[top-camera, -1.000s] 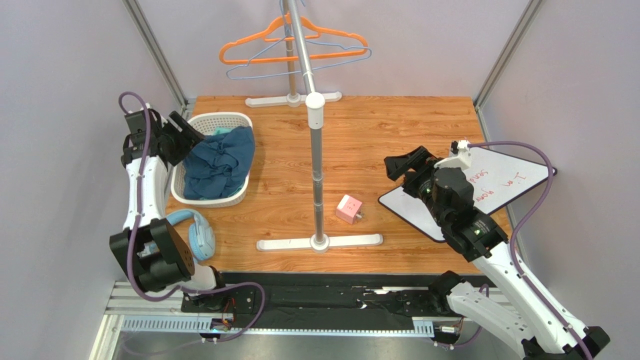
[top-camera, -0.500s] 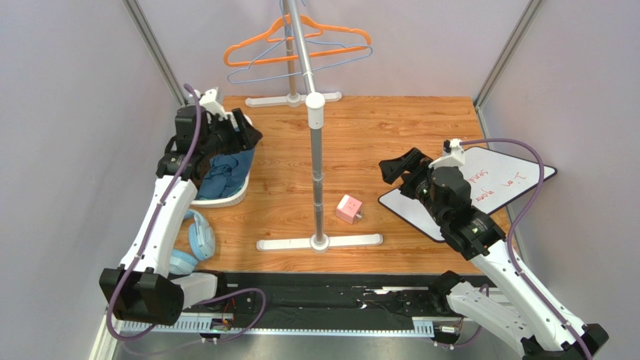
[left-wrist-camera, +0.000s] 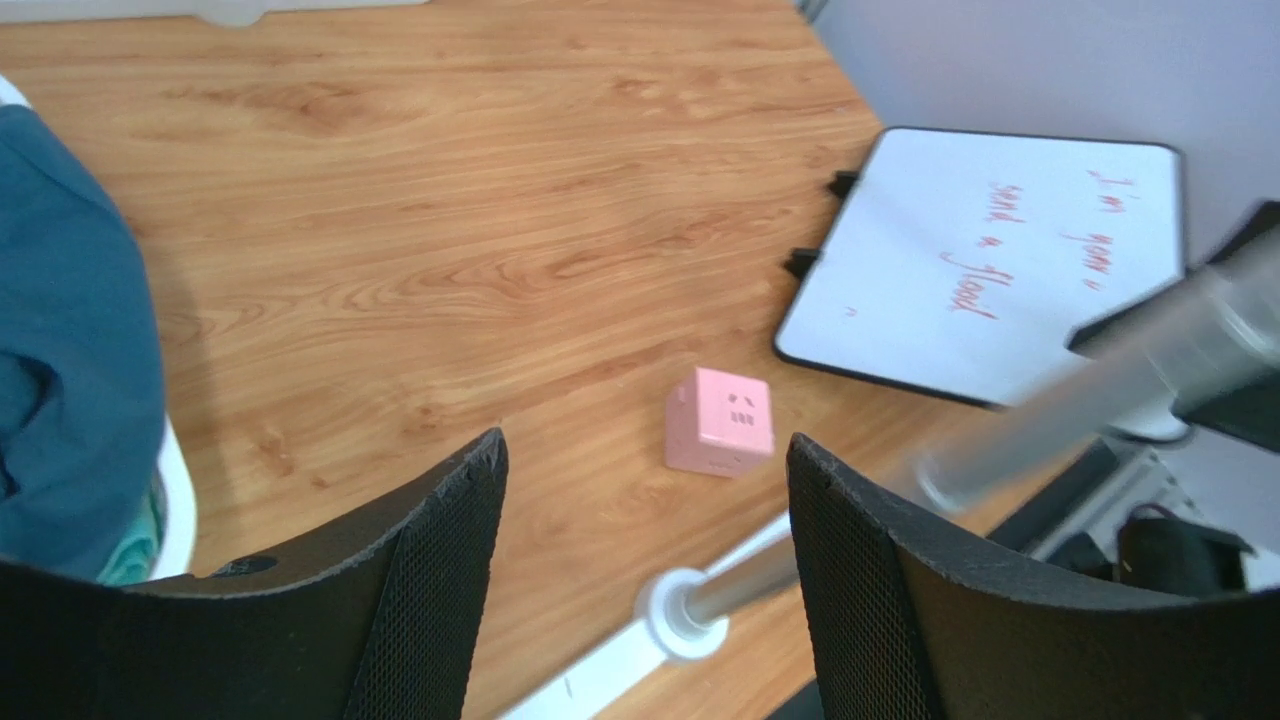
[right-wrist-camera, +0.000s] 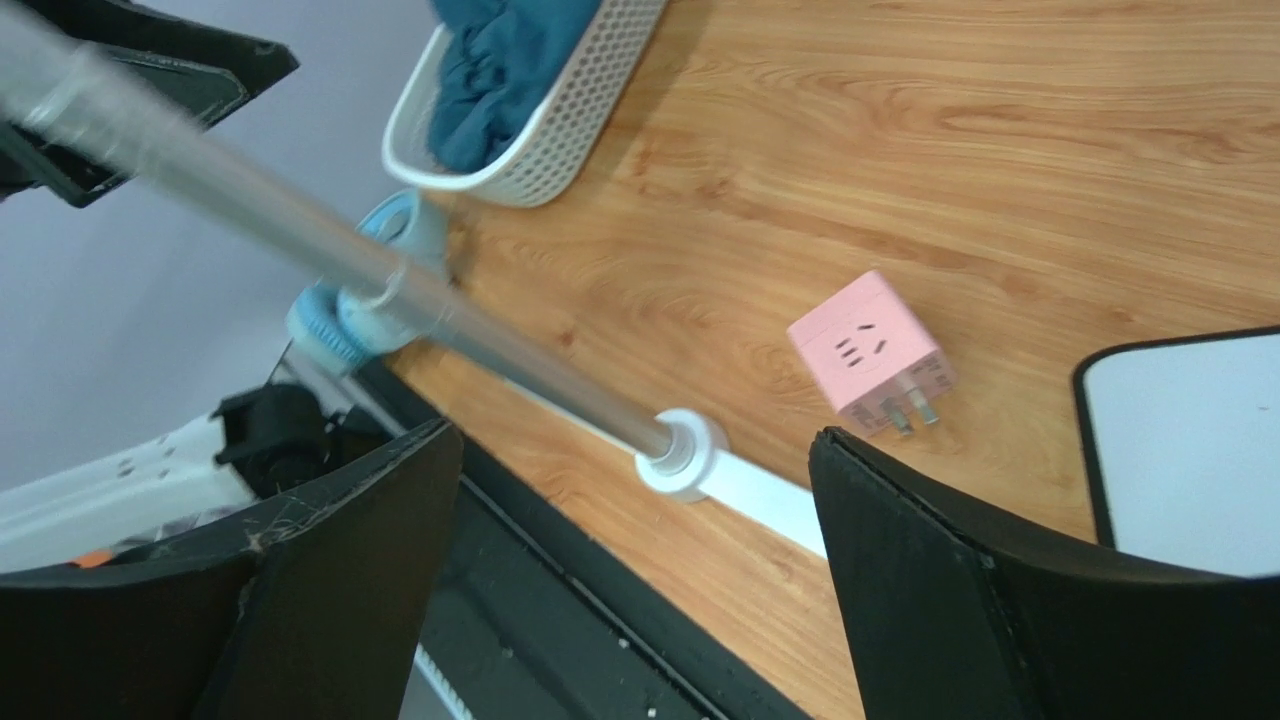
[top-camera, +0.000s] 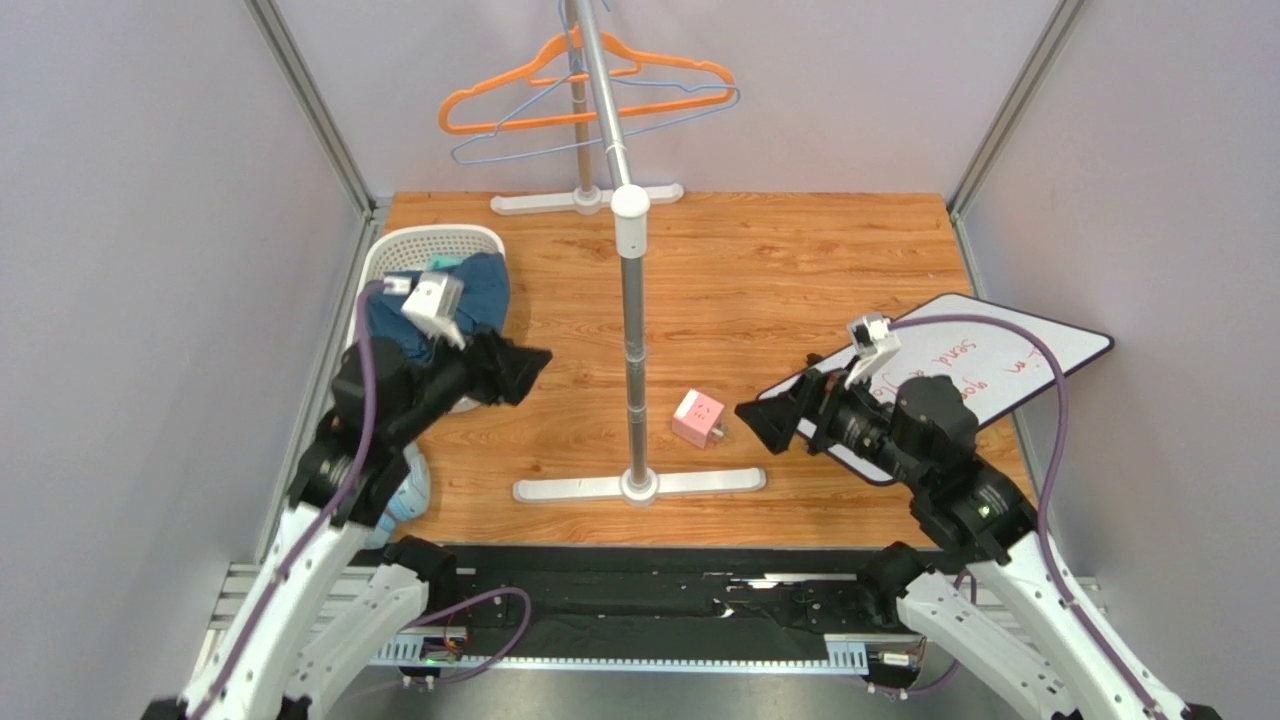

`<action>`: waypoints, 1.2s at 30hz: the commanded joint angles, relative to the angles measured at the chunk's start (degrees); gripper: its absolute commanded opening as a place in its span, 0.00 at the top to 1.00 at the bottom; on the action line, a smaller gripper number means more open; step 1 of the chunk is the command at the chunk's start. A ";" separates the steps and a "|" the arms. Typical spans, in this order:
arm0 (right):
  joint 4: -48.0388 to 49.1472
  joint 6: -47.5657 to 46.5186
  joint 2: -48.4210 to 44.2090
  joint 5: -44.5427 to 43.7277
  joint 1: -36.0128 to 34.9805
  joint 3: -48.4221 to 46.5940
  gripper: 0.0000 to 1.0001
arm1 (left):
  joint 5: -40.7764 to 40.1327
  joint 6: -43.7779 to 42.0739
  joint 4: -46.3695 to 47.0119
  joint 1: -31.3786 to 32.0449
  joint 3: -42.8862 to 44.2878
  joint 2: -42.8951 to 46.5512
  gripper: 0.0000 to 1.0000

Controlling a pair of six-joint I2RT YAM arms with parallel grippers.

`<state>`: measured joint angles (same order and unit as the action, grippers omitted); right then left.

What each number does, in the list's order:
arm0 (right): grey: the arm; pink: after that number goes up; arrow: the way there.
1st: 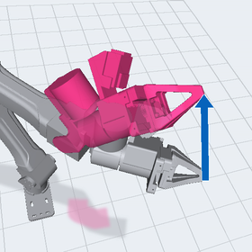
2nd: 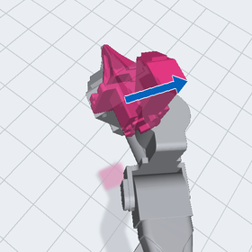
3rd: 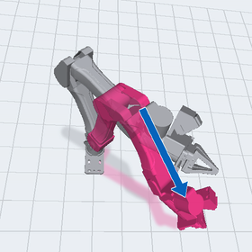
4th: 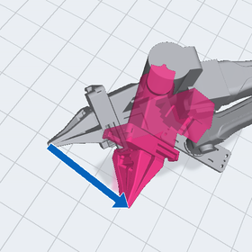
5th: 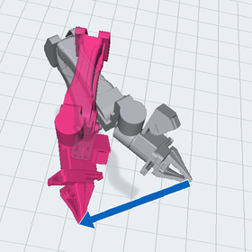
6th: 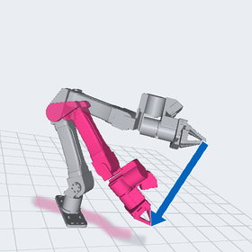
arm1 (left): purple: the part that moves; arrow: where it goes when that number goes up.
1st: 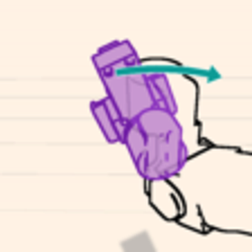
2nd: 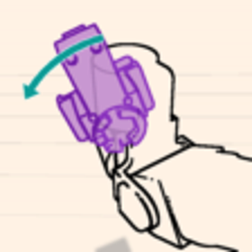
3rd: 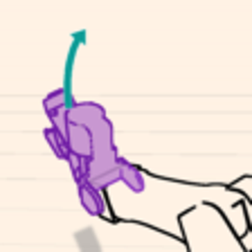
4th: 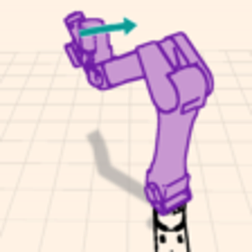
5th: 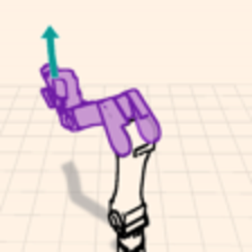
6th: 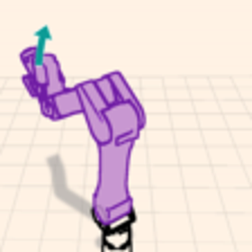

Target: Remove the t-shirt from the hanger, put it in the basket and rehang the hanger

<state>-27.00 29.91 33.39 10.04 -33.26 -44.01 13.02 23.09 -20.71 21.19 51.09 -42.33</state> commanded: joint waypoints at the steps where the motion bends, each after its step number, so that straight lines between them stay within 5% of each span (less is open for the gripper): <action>1: 0.90 -3.72 -9.18 12.52 0.12 2.78 0.06 | 8.76 6.51 6.37 -0.01 -10.45 17.60 0.27; 8: 3.97 1.99 -22.19 18.26 0.12 12.27 0.03 | 24.58 22.33 15.52 0.25 -26.29 35.55 0.26; 16: 9.34 11.83 -32.58 24.84 0.12 24.83 0.03 | 28.64 29.80 18.07 0.78 -39.47 49.96 0.25; 21: 5.56 12.63 -36.73 24.15 0.03 28.53 0.03 | 31.02 31.22 22.01 2.80 -43.70 49.44 0.25; 26: 16.24 18.15 -36.73 25.20 0.03 37.84 0.04 | 31.02 35.87 31.49 4.21 -52.22 49.71 0.25; 36: 15.32 19.48 -36.73 14.95 -0.49 45.49 0.04 | 26.98 27.91 23.27 7.37 -52.59 49.71 0.24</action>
<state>-12.16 47.42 0.60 31.68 -33.36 -3.57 42.11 56.01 5.76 28.10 2.57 -0.36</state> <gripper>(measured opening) 0.964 0.753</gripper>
